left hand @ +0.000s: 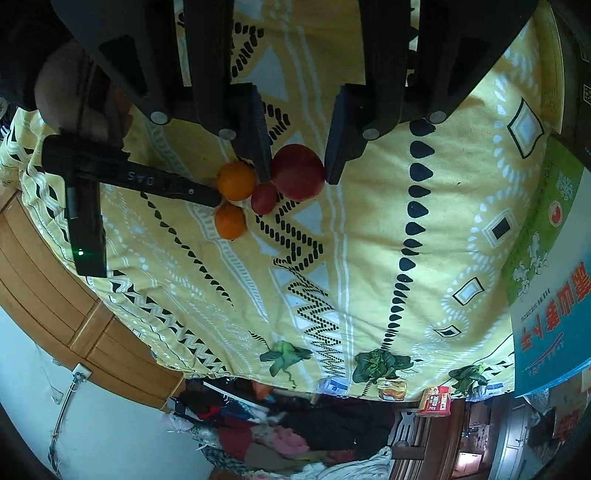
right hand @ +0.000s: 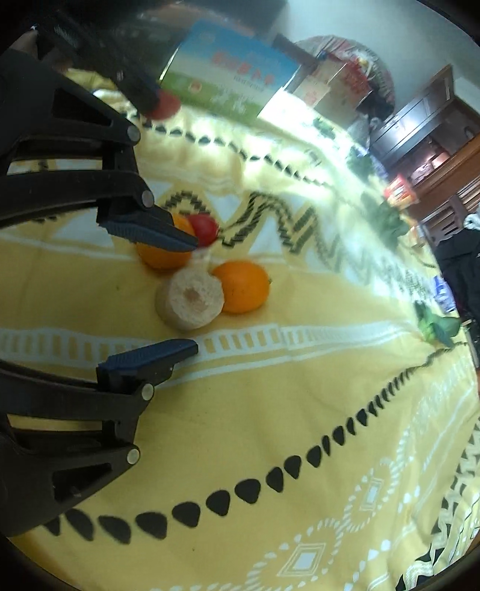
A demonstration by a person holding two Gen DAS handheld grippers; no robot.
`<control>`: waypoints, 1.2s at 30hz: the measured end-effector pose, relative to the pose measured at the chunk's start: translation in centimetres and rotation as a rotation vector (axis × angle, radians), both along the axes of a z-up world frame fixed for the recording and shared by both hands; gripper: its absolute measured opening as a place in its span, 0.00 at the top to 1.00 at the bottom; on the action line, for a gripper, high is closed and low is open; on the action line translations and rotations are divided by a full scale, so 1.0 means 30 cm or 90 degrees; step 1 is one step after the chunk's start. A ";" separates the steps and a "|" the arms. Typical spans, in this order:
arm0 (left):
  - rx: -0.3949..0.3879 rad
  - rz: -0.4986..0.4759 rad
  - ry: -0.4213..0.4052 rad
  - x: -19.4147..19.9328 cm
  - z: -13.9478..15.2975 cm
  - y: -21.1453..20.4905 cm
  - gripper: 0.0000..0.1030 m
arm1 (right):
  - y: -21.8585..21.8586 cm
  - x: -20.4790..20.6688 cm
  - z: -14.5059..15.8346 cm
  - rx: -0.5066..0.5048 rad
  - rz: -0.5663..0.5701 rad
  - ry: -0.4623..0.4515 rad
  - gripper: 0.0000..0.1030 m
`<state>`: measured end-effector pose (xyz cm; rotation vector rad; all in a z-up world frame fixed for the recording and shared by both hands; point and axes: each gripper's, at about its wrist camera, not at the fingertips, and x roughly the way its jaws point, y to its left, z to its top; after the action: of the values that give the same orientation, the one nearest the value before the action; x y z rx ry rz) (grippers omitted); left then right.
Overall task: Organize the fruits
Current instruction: 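Grasp a red tomato with the left tool while the right tool grasps the beige round slice, then carry both items over the steel bowl and open both tools to drop them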
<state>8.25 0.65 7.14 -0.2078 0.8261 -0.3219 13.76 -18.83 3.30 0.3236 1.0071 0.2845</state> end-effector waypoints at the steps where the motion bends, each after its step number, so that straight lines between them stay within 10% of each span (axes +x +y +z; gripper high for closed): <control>1: 0.001 0.000 -0.001 -0.004 0.004 0.000 0.71 | -0.005 0.000 -0.003 0.001 -0.001 0.001 0.66; 14: -0.017 0.049 -0.092 -0.176 0.292 0.140 0.71 | 0.107 -0.181 0.340 -0.002 0.069 -0.144 0.67; 23: 0.001 0.208 -0.162 -0.493 0.525 0.554 0.71 | 0.467 -0.392 0.630 0.042 0.224 -0.242 0.67; 36: 0.018 0.500 -0.098 -0.935 0.438 1.188 0.71 | 1.155 -0.687 0.640 0.067 0.478 -0.233 0.67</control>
<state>-19.79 36.30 20.28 -0.4550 0.5422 0.4077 -6.85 15.81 22.50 -0.0320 0.7152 1.0408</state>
